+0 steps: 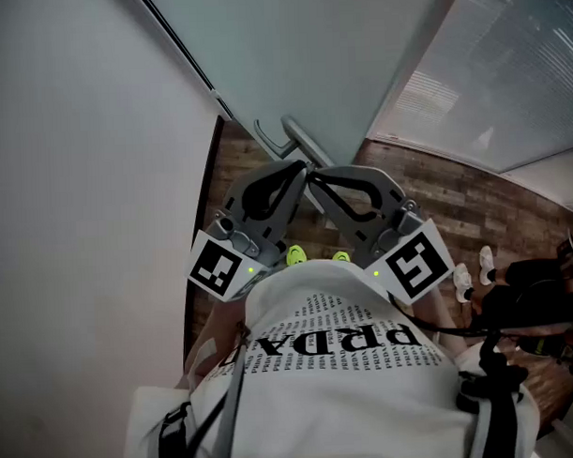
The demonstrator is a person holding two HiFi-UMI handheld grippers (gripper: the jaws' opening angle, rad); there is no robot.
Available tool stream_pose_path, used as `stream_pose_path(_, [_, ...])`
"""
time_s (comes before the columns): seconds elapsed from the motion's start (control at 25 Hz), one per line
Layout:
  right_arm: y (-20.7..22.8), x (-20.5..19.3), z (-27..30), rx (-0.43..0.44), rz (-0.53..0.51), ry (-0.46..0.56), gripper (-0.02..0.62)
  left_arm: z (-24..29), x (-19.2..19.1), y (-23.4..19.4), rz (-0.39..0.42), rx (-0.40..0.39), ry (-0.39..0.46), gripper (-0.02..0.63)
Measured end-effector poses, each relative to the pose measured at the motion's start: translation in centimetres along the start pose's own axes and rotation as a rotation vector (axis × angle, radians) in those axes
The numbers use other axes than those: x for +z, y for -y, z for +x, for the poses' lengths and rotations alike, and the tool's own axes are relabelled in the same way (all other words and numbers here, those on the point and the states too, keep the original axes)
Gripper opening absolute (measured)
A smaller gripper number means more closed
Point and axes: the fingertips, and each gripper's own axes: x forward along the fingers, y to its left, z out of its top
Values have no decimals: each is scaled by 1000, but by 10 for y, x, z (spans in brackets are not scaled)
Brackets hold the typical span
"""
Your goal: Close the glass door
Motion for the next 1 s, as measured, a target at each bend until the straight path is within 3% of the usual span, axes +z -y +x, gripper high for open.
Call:
stream_pose_path(0.44, [3,-7,-7,-33,25,-3,-2,4,-7,1,17,-25,-14,-2])
stream_pose_path(0.6, [31,12,-38,-208,113,59,-2,5,-3,-7,26,-31,4,-2])
stream_pose_path(0.76, [68,39,-64,-404,16,70,8,4,-3,-12,12,-60,-31,-2])
stream_pose_path(0.84, [76,43,-66,-440,-42,51,51,3,-6,-9,9,-75,-38,-2])
stream_pose_path(1.0, [82,57,-54,-435,-72,58,54,4,-4,-3,-7,-100,-41,-2])
